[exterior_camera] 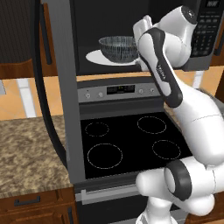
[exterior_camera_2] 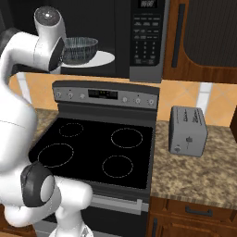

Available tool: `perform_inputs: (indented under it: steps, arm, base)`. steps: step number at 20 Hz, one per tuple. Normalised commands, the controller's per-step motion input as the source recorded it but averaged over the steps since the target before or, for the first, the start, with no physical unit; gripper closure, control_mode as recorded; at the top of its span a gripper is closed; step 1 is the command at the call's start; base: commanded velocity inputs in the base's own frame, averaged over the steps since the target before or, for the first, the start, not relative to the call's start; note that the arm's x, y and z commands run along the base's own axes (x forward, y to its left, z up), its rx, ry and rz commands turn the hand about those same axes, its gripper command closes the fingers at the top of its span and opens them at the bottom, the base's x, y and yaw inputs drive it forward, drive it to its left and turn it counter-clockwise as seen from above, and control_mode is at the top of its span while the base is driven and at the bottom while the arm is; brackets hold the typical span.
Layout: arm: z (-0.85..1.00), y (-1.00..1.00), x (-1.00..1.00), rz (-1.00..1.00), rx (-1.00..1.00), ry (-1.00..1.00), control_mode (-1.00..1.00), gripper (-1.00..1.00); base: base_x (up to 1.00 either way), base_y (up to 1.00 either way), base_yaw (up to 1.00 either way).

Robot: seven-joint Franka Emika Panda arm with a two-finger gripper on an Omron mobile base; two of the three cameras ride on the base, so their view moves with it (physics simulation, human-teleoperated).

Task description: Pick the sweet potato from the sink and place it in the bowl. Then pick the bowl and place it in the microwave. Then close the microwave door and press the start button.

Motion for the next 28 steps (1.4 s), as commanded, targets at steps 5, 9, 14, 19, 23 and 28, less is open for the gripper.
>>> perform_inputs:
  steps: [5,9,14,19,23,28]
  arm:
    - [-0.10,-0.20,-0.89,0.00,-0.08,-0.11,-1.00,-1.00]
    - [0.00,-0.31,-0.82,-0.04,-0.19,-0.06,-1.00,-1.00]
    - [-0.30,-0.34,-0.38,-0.12,-0.26,0.07,-1.00,-1.00]
    - [-0.67,-0.04,-0.15,0.00,-0.39,0.04,-1.00,-1.00]
    - [-0.74,-0.26,-0.08,-0.04,-0.40,0.00,-1.00,-1.00]
    - [-0.66,-0.25,-0.10,-0.15,-0.43,0.00,-1.00,-1.00]
  base:
    - [0.00,0.00,0.00]
    - [0.00,0.00,0.00]
    - [0.00,0.00,0.00]
    - [0.00,0.00,0.00]
    - [0.00,0.00,0.00]
    - [0.00,0.00,0.00]
